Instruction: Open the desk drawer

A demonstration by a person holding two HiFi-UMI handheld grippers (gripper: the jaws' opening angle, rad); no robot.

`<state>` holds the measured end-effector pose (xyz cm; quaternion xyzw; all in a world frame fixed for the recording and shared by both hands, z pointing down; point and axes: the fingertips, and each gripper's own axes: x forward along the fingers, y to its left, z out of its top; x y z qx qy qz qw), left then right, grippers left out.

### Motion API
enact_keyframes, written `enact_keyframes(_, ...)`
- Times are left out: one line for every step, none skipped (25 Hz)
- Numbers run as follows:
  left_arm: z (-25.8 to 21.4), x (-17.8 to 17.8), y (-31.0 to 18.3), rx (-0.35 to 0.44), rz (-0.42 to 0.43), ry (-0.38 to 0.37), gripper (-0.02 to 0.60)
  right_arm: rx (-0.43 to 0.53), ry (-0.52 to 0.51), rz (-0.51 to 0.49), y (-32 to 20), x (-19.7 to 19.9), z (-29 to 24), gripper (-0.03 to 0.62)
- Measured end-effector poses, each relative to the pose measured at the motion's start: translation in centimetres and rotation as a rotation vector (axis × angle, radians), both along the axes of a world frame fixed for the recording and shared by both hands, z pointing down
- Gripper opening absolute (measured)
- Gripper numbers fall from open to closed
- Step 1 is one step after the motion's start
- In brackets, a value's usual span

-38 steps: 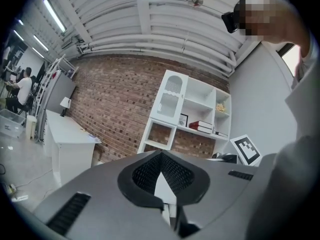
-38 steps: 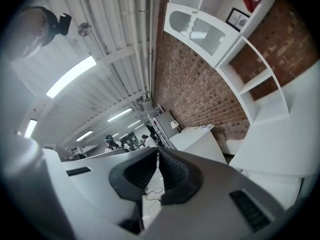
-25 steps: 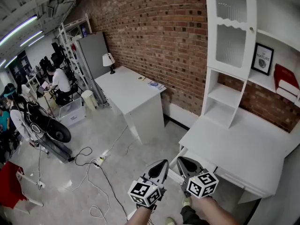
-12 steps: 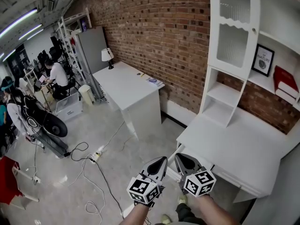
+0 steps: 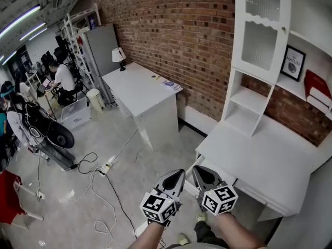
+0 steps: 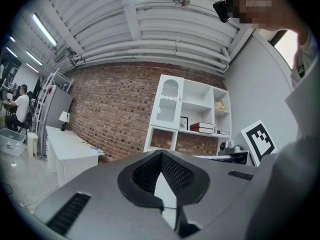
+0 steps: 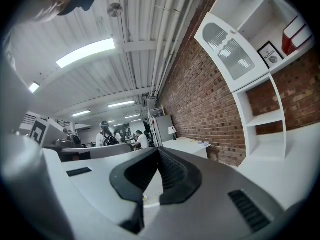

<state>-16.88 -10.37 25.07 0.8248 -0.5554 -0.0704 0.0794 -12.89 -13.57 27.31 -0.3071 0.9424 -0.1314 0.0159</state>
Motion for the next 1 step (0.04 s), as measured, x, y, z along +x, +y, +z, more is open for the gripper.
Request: enact_keyframes(0.02,-0.01,-0.05,-0.001,0.000,0.000,0.012,0.001,0.001,0.000,-0.05,-0.01,-0.03,0.017)
